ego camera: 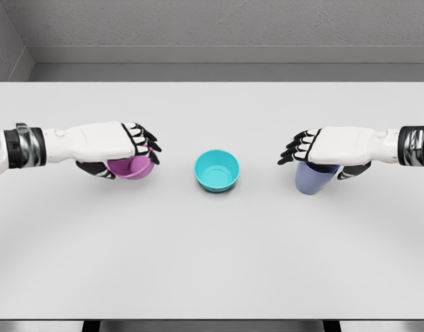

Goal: Stacking bowl and cup with both arms

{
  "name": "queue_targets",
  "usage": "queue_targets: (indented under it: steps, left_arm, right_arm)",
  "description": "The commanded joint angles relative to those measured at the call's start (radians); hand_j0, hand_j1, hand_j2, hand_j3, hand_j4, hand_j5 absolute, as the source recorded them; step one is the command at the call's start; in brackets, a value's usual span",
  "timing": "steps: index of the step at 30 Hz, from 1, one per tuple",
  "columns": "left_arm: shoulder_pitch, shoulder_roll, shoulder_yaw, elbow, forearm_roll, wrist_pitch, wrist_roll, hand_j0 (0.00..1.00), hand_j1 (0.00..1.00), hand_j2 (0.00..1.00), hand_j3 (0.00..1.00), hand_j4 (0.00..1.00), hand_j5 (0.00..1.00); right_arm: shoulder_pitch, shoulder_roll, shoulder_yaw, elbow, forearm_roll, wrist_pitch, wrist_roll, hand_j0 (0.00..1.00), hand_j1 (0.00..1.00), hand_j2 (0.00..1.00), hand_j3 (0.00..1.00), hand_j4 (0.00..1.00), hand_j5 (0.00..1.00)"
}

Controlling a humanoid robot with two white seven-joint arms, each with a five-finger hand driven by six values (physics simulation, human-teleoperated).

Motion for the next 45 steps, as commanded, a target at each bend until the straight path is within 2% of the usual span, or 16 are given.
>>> queue_targets:
  steps: [1, 24, 28, 31, 45]
  left_arm:
    - [0.0, -0.011, -0.016, 0.0, 0.006, 0.003, 0.001, 0.75, 0.75, 0.75, 0.75, 0.75, 0.75]
    - [-0.11, -0.147, -0.07, 0.002, 0.002, 0.003, 0.001, 0.73, 0.73, 0.73, 0.73, 0.73, 0.73]
    - [-0.121, -0.186, -0.07, 0.002, -0.032, 0.003, 0.001, 0.73, 0.73, 0.73, 0.73, 0.73, 0.73]
    - [-0.156, -0.196, -0.119, 0.006, -0.034, 0.003, 0.001, 0.73, 0.73, 0.73, 0.73, 0.73, 0.73]
    - [-0.167, -0.282, -0.133, 0.028, -0.084, 0.003, 0.001, 0.73, 0.73, 0.73, 0.73, 0.73, 0.73]
  right_arm:
    - [0.0, -0.001, -0.001, 0.0, -0.004, 0.002, 0.0, 1.0, 1.0, 1.0, 1.0, 1.0, 1.0]
    - [0.003, -0.001, -0.001, 0.0, -0.005, 0.002, 0.0, 1.0, 1.0, 1.0, 1.0, 1.0, 1.0]
    - [0.003, -0.001, -0.001, 0.0, -0.004, 0.002, 0.0, 1.0, 1.0, 1.0, 1.0, 1.0, 1.0]
    - [0.002, -0.002, -0.001, 0.0, -0.005, 0.002, 0.0, 1.0, 1.0, 1.0, 1.0, 1.0, 1.0]
    - [0.003, -0.001, -0.001, 0.0, -0.005, 0.002, 0.0, 1.0, 1.0, 1.0, 1.0, 1.0, 1.0]
